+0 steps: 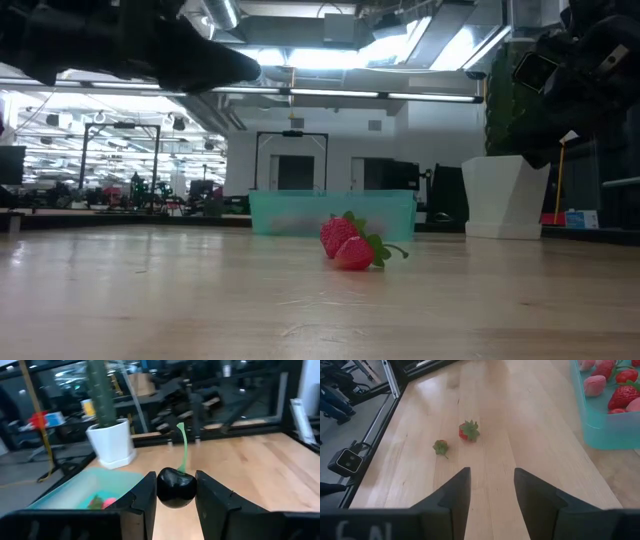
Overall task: Pick and placing Produce into tupperware
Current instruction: Put the black cherry into the light blue bin
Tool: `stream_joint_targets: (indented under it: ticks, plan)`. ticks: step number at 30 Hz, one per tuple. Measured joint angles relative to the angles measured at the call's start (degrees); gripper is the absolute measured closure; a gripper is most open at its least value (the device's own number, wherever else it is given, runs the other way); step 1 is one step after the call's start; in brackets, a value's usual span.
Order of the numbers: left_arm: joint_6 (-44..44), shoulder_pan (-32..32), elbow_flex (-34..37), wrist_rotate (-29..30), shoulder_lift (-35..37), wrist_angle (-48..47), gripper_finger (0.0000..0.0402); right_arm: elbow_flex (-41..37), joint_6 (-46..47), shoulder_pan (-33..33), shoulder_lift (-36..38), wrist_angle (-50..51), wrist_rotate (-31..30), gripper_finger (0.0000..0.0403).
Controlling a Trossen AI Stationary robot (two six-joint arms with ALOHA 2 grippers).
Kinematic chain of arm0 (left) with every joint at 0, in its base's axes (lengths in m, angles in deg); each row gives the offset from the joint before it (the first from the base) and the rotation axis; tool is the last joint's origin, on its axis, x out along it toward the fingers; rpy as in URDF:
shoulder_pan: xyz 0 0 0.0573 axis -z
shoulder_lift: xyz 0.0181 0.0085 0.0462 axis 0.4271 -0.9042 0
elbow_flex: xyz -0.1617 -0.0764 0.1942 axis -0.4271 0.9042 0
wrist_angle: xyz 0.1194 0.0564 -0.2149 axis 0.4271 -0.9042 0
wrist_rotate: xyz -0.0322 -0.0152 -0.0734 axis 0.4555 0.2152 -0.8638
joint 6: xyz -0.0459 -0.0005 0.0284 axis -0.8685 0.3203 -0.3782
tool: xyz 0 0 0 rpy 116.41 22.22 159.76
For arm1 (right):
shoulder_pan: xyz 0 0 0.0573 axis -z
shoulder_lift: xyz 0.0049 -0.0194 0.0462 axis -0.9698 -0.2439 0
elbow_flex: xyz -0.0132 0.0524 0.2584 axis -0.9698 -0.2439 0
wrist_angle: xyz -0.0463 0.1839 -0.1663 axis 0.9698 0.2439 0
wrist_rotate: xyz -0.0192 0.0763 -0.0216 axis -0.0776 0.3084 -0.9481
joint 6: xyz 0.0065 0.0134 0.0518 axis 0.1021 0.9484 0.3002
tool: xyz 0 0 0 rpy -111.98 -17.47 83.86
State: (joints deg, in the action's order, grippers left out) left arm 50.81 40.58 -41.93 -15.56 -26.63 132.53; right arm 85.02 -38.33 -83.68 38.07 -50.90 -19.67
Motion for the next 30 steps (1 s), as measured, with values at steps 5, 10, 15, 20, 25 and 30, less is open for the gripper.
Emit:
stream_joint_targets:
  ticks: [5, 10, 15, 20, 25, 30]
  plan:
    - [-1.7, -1.8, 0.0, 4.0, 0.0, 0.0, 0.0299, 0.0, -0.8, 0.0, 0.0, 0.0, 0.0, 0.0249]
    - [-1.7, -3.7, 0.0, 5.6, 0.0, 0.0, 0.0299, 0.0, -1.3, 0.0, 0.0, 0.0, 0.0, 0.0249]
    - [-1.6, -6.0, 0.0, 5.5, 0.0, 0.0, 0.0299, 0.0, -1.3, 0.0, 0.0, 0.0, 0.0, 0.0249]
    - [-2.0, -10.2, -0.3, 2.0, -2.4, -0.1, 0.0299, 0.0, -1.3, 0.0, 0.0, 0.0, 0.0, 0.0249]
    - [-1.7, -16.0, -3.5, -2.6, -7.5, -0.2, 0.0299, 0.0, -1.1, 0.0, 0.0, 0.0, 0.0, 0.0249]
    - [-1.5, -21.8, -8.4, -8.8, -12.6, -0.1, 0.0299, 0.0, -1.1, 0.0, 0.0, 0.1, 0.0, 0.0249]
